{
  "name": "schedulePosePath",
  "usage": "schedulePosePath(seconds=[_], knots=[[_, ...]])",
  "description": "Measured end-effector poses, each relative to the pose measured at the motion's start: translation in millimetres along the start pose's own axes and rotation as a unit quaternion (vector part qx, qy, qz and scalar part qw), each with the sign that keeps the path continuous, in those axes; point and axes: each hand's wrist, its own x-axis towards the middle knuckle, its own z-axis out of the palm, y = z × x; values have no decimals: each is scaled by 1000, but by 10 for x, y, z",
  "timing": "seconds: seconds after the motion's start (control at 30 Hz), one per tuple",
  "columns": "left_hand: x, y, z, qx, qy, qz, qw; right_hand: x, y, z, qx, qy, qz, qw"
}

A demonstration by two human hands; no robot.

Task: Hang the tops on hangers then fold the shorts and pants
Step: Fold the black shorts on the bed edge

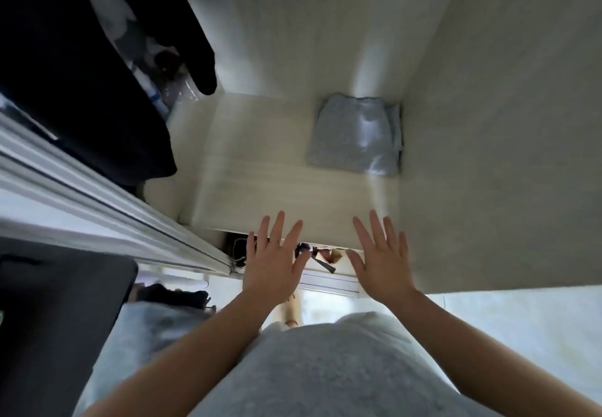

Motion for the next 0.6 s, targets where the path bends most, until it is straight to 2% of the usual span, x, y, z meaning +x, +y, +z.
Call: schedulePosePath(seconds=[0.1, 0.23, 0.5, 0.6], knots=[[-391, 150, -8, -45, 44, -26, 998, -170, 46, -49, 5, 9, -62, 998], [-1005, 458, 125, -75, 80, -114, 987, -518, 129, -71, -12, 18, -155, 988], [-2292, 1064, 485, -95, 98, -285, 949, -1287, 218, -79, -64, 6, -356, 932], [-2824, 1152, 614, -115, 115, -356, 920, -1544, 108, -35, -69, -12, -405, 911]])
